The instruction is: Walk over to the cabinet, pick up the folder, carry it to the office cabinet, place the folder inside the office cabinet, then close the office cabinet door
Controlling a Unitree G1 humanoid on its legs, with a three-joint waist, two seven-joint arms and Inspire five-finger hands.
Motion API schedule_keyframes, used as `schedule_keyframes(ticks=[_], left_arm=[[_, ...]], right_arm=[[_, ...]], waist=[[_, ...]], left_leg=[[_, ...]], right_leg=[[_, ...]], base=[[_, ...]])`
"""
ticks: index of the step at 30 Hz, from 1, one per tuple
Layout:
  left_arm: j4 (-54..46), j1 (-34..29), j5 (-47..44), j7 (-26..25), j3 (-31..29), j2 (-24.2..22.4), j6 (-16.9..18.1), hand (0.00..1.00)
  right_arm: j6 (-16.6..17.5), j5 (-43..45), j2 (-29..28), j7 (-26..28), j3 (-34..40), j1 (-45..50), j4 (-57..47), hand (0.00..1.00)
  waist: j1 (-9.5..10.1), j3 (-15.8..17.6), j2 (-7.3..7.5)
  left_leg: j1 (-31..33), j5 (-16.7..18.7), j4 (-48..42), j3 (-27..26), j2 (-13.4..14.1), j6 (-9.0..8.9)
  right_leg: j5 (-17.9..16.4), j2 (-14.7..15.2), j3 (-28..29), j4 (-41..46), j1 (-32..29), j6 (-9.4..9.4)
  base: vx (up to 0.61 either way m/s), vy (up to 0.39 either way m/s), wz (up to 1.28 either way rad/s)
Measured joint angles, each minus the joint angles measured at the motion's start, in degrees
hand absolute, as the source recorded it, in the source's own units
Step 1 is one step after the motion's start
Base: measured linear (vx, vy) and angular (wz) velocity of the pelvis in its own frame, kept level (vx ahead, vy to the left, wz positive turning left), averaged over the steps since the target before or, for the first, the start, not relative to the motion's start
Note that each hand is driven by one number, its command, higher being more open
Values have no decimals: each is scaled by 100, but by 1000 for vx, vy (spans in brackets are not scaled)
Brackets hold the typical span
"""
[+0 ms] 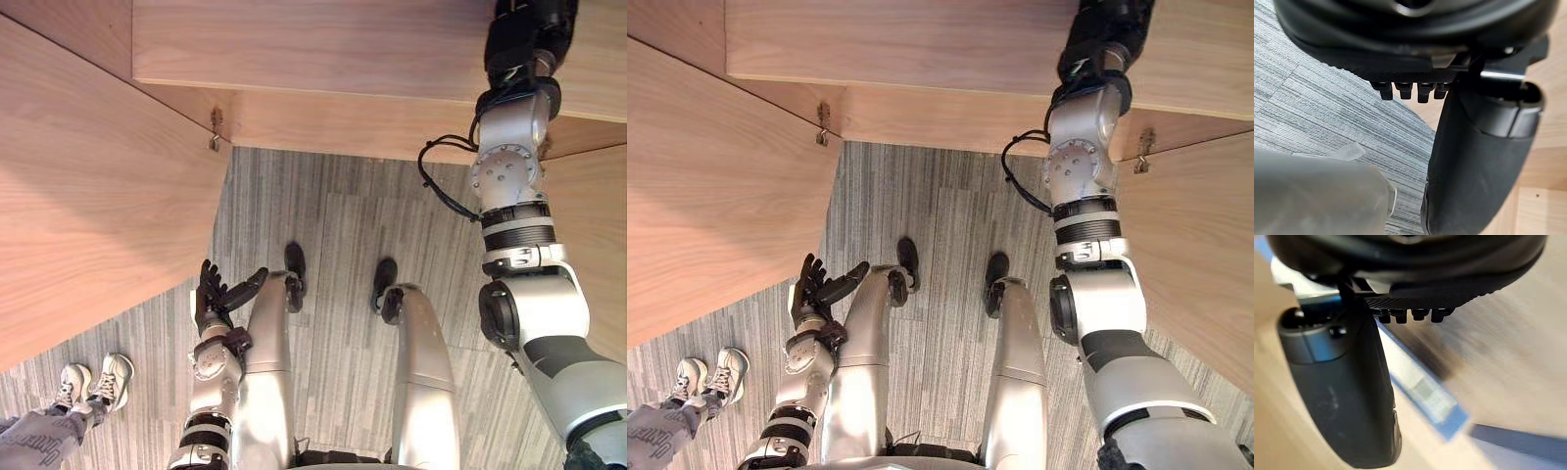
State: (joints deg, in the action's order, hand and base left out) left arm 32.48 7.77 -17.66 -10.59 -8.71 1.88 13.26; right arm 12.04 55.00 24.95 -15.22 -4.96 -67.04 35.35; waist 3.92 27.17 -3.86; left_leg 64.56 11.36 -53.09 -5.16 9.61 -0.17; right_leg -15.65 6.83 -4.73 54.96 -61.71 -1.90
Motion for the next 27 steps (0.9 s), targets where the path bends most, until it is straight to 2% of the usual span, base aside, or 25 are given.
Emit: schedule_keyframes(ticks=[1,2,6,9,11,14,18,22,25,27], left_arm=[[34,-12,-43,47,26,27,4,100],[66,-14,-43,83,28,30,5,100],[202,-19,-25,255,241,165,26,100],[378,-22,-19,353,350,274,26,100],[434,-22,-15,407,372,344,20,100],[441,-22,-14,462,406,395,12,100],[446,-55,-20,602,412,483,-35,100],[399,-135,-29,688,424,487,-38,100],[378,-203,-30,696,422,486,-38,100],[379,-238,-30,673,414,472,-41,100]], right_arm=[[-113,-408,271,229,-384,62,-3,100],[-174,-644,402,337,-548,99,-5,0],[-222,-2262,1077,832,-1193,498,-43,0],[-215,-3193,1327,988,-1447,709,-31,0],[-239,-3513,1437,1064,-1561,729,8,0],[-281,-3637,1519,1229,-1579,743,100,0],[-375,-3598,1548,1651,-1821,788,240,0],[-403,-3412,1509,1916,-2009,944,206,0],[-400,-3372,1372,1849,-2019,982,178,0],[-411,-3491,1029,1483,-1919,946,186,0]], waist=[[-11,0,0],[-11,0,0],[-13,-1,6],[-31,-35,67],[-56,-53,99],[-57,-72,134],[-21,-156,282],[7,-230,296],[-3,-245,299],[-17,-247,294]], left_leg=[[-17,-2,20,-20,1,3],[-28,-2,27,-27,1,3],[-224,-2,144,-65,-7,4],[-441,-6,310,-233,-2,16],[-493,-6,360,-318,55,17],[-511,-14,406,-355,70,29],[-606,-17,480,-520,116,34],[-672,-17,532,-566,124,35],[-696,-30,594,-602,125,57],[-708,-34,626,-620,133,60]], right_leg=[[6,0,10,-23,12,-6],[7,1,12,-30,23,-7],[7,24,-3,-130,217,-6],[7,73,55,-214,348,-7],[7,91,31,-261,402,-7],[7,120,-13,-317,444,-7],[8,150,-20,-407,520,-9],[8,160,-26,-466,587,-11],[11,169,-25,-499,589,-15],[12,167,-27,-521,586,-16]], base=[[-15,-16,-4],[0,0,0],[-1,-17,1],[-10,-41,0],[-7,-47,4],[4,-26,6],[0,0,0],[-10,-21,0],[-23,-39,0],[-22,-60,-1]])
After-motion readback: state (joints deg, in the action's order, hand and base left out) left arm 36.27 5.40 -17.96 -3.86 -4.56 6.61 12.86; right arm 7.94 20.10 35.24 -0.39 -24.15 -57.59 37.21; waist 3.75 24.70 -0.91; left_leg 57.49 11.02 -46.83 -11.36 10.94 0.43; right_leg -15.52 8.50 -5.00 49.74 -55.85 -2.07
